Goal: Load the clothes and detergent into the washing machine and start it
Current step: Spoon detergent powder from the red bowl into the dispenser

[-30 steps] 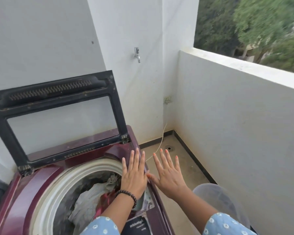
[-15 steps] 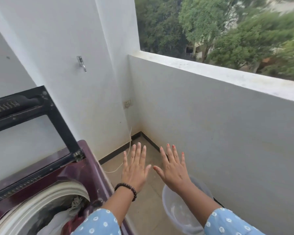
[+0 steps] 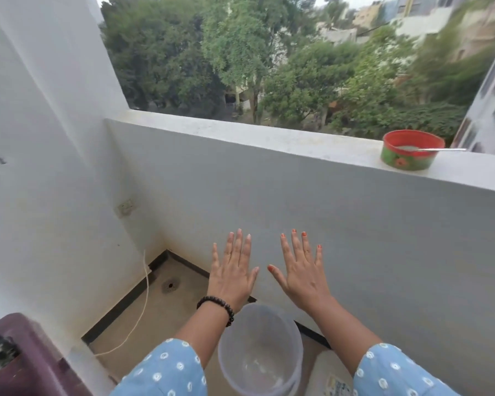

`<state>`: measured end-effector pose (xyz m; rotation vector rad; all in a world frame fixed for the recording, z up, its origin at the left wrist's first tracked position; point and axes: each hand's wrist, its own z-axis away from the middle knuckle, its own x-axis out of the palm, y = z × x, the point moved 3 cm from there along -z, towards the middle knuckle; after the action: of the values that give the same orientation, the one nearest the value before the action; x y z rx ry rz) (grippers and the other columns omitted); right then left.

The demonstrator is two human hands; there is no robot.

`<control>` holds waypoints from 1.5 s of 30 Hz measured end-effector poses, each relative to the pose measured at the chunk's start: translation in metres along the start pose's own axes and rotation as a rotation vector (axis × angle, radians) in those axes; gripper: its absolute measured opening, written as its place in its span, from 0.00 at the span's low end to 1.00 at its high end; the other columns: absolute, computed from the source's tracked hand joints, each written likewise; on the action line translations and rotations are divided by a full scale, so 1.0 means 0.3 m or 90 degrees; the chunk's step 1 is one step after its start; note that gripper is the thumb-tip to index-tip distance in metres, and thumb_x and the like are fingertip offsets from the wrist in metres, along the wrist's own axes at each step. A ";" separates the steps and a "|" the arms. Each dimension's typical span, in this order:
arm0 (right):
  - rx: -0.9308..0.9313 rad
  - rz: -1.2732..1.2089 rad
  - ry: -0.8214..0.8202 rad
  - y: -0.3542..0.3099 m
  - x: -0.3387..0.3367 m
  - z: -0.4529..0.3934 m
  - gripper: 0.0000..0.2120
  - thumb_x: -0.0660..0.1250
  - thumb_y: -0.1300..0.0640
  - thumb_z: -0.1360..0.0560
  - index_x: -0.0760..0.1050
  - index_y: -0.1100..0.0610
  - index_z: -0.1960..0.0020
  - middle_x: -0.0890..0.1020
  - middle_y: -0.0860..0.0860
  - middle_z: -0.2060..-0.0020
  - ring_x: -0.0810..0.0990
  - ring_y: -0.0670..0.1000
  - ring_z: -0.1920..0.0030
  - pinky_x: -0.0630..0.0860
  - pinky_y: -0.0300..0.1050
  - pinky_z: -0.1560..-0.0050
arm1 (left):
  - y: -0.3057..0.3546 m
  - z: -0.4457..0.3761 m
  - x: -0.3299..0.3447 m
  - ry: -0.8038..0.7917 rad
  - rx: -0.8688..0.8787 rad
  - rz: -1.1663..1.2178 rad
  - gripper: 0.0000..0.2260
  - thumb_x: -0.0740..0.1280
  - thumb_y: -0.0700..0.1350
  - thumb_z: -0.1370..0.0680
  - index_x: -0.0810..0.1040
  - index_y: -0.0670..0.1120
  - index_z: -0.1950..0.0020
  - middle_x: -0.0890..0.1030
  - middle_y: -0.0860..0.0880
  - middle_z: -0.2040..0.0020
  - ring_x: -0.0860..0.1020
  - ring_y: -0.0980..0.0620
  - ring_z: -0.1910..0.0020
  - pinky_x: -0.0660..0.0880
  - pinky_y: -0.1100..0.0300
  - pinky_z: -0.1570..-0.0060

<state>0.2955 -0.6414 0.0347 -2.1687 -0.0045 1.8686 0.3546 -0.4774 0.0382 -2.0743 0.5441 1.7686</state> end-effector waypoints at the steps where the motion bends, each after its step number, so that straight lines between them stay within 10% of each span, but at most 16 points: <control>1: 0.018 0.002 0.008 0.039 -0.018 -0.003 0.45 0.17 0.28 0.37 0.28 0.49 0.25 0.32 0.50 0.25 0.27 0.51 0.27 0.36 0.61 0.25 | 0.038 -0.027 -0.005 -0.002 0.017 -0.003 0.33 0.43 0.61 0.21 0.34 0.48 0.22 0.49 0.45 0.20 0.43 0.44 0.21 0.38 0.43 0.27; 6: 0.084 0.007 0.047 0.211 -0.098 -0.002 0.45 0.19 0.27 0.37 0.29 0.49 0.25 0.34 0.51 0.23 0.28 0.52 0.26 0.35 0.60 0.25 | 0.236 -0.136 -0.065 -0.032 0.101 0.029 0.33 0.27 0.62 0.30 0.22 0.50 0.29 0.26 0.50 0.25 0.24 0.50 0.28 0.27 0.45 0.29; 28: 0.250 -0.099 0.377 0.706 -0.553 -0.072 0.46 0.66 0.42 0.24 0.45 0.64 0.21 0.49 0.61 0.21 0.42 0.60 0.21 0.43 0.54 0.23 | 0.751 -0.551 -0.383 0.024 0.293 0.232 0.31 0.51 0.58 0.17 0.39 0.49 0.20 0.40 0.51 0.19 0.37 0.52 0.21 0.36 0.46 0.24; 45: 0.229 -0.470 0.243 0.887 -0.723 -0.291 0.59 0.80 0.44 0.37 0.47 0.61 0.21 0.61 0.56 0.23 0.62 0.54 0.24 0.61 0.44 0.30 | 0.872 -0.665 -0.451 -0.069 0.349 0.334 0.32 0.53 0.56 0.16 0.40 0.46 0.20 0.43 0.52 0.19 0.44 0.56 0.21 0.41 0.49 0.23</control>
<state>0.2973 -0.9549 0.1999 -1.8715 -0.3185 0.9583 0.3718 -0.7957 0.1960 -1.5277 1.4546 1.7040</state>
